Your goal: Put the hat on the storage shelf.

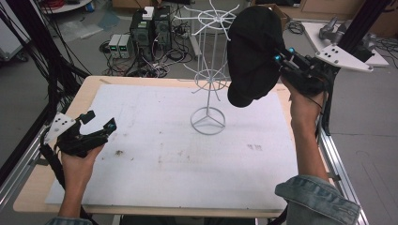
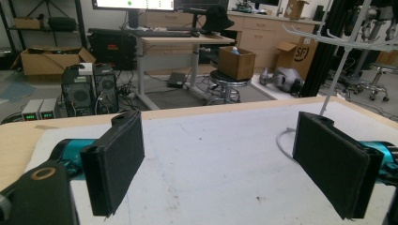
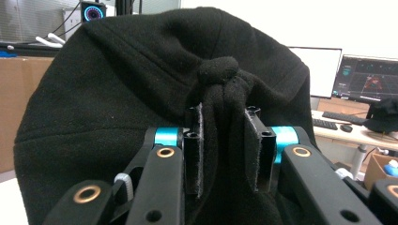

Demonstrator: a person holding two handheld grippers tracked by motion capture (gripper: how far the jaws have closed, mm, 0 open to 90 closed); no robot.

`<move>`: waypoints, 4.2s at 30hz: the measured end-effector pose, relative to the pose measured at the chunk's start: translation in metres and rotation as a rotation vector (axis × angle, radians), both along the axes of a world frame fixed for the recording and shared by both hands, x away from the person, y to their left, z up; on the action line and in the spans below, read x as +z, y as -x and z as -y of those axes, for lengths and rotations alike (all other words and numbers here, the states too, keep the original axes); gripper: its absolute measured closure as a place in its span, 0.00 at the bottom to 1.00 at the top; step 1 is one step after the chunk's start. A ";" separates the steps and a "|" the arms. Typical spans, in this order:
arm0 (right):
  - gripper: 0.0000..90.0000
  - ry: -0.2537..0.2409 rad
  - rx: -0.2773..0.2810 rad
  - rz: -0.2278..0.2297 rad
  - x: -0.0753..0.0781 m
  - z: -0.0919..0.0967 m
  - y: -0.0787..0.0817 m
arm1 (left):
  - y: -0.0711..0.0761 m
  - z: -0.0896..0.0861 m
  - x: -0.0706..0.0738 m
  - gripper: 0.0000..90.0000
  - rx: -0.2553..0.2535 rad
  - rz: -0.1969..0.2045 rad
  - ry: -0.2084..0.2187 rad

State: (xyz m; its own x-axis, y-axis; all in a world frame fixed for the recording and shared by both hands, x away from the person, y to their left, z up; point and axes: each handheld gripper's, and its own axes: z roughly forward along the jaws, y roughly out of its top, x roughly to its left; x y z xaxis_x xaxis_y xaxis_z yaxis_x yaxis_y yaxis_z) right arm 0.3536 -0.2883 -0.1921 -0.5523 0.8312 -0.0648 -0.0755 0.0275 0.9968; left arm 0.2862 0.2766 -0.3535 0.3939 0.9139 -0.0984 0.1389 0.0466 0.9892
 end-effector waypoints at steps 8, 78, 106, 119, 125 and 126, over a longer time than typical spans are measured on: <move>0.79 0.015 -0.007 -0.015 -0.006 -0.001 -0.002 | 0.000 -0.001 0.000 0.19 0.001 -0.001 -0.002; 0.23 -0.037 -0.193 -0.037 -0.075 0.030 0.055 | -0.001 0.000 0.000 0.19 -0.003 -0.005 0.003; 0.13 0.050 -0.192 -0.158 -0.163 0.001 0.092 | 0.000 0.000 -0.008 0.19 -0.003 -0.027 -0.014; 0.13 0.057 -0.192 -0.175 -0.170 0.004 0.093 | 0.000 0.008 -0.010 0.19 -0.019 -0.034 -0.041; 0.13 0.047 -0.190 -0.184 -0.171 0.004 0.092 | -0.001 0.008 -0.012 0.19 -0.017 -0.041 -0.045; 0.13 0.047 -0.190 -0.184 -0.171 0.004 0.092 | -0.001 0.008 -0.012 0.19 -0.017 -0.041 -0.046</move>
State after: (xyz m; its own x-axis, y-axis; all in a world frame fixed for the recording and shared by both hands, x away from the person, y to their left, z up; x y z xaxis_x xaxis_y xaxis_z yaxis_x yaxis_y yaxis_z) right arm 0.2617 -0.2927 -0.3631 -0.3927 0.9195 -0.0188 0.1174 0.0704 0.9906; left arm 0.2871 0.2685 -0.3653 0.4061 0.9109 -0.0730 0.1797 -0.0012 0.9837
